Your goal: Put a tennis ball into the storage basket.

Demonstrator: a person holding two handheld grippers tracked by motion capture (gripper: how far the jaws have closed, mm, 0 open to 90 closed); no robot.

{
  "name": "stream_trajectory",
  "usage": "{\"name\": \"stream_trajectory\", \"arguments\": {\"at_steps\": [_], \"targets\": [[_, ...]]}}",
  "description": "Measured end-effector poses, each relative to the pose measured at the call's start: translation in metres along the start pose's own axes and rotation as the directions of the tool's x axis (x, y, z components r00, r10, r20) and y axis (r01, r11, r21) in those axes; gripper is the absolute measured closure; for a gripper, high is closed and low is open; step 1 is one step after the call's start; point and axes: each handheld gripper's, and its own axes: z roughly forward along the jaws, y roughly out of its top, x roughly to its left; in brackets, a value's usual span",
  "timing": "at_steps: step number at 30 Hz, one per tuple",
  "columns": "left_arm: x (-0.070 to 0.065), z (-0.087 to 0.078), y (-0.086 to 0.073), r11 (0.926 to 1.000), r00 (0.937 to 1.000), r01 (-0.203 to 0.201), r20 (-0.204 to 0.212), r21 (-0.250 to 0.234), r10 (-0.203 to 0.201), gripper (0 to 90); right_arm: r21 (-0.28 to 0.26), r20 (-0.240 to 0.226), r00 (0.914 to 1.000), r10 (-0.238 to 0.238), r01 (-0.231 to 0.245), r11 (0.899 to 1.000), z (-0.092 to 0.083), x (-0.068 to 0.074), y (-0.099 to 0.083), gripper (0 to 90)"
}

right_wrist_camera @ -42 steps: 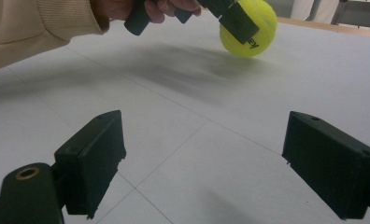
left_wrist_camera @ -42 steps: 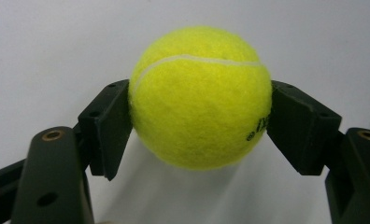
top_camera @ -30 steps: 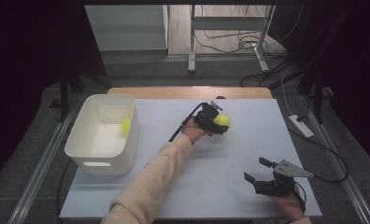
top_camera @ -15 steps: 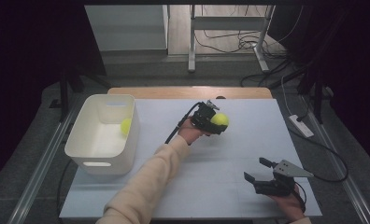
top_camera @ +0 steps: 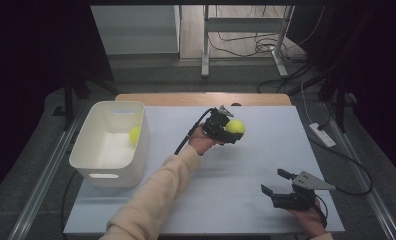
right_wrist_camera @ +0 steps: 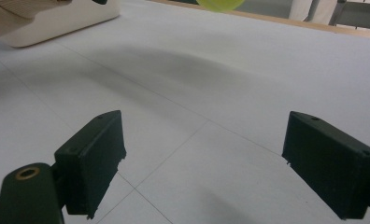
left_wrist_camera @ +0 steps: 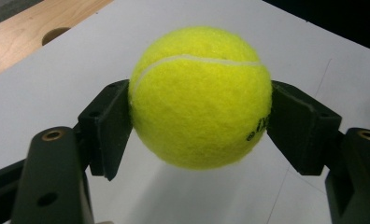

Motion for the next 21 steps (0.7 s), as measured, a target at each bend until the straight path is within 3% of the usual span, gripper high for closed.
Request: {"name": "stream_trajectory", "arguments": {"at_steps": [21], "targets": [[-0.005, -0.018, -0.001, 0.9988, 0.9999, -0.005, 0.009, -0.048, 0.005, 27.3, 0.004, 0.001, 1.0, -0.002, 0.002, 1.0, 0.001, 0.001, 0.0, 12.8]]}}
